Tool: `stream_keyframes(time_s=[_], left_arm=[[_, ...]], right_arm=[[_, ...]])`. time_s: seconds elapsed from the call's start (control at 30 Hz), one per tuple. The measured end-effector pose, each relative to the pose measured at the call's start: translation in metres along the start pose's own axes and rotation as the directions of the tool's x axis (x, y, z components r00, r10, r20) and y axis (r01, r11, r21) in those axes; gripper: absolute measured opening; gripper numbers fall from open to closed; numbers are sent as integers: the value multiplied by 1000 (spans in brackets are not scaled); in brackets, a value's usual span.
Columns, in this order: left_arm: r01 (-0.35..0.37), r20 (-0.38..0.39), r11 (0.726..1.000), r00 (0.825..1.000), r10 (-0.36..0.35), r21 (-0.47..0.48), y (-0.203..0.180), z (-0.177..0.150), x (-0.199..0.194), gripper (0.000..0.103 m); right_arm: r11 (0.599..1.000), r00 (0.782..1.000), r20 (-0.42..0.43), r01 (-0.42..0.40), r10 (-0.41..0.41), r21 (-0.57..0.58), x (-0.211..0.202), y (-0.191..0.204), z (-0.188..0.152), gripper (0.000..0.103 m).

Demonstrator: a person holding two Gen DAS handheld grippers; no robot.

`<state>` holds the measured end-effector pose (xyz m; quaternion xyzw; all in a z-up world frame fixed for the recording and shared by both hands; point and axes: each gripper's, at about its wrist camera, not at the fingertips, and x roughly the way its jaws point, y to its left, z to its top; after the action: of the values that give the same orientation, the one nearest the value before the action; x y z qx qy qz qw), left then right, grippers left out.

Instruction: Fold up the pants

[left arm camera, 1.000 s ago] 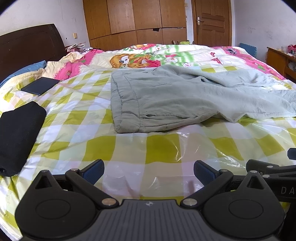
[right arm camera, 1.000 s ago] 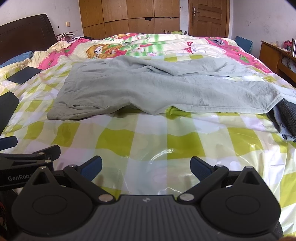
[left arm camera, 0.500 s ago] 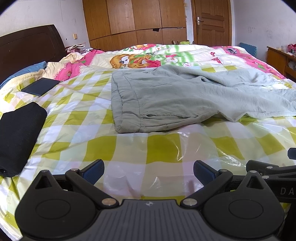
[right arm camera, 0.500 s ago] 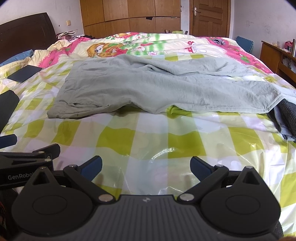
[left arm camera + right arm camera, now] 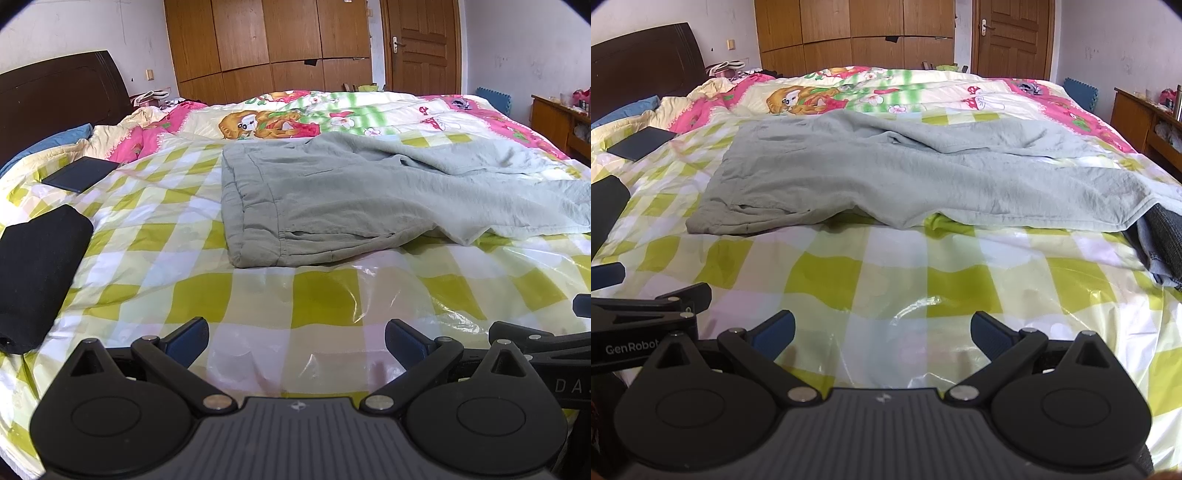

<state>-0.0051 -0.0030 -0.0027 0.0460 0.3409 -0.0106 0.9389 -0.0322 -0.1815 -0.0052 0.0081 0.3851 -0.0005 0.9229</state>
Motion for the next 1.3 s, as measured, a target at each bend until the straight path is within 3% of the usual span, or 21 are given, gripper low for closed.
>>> stream_keyframes(time_s=[1.3], left_arm=[[4,29,1000,1000,-4,-4,3,-1,4,103]], right_arm=[[1000,1000,0,-10,10,-14,2,3,2,101]])
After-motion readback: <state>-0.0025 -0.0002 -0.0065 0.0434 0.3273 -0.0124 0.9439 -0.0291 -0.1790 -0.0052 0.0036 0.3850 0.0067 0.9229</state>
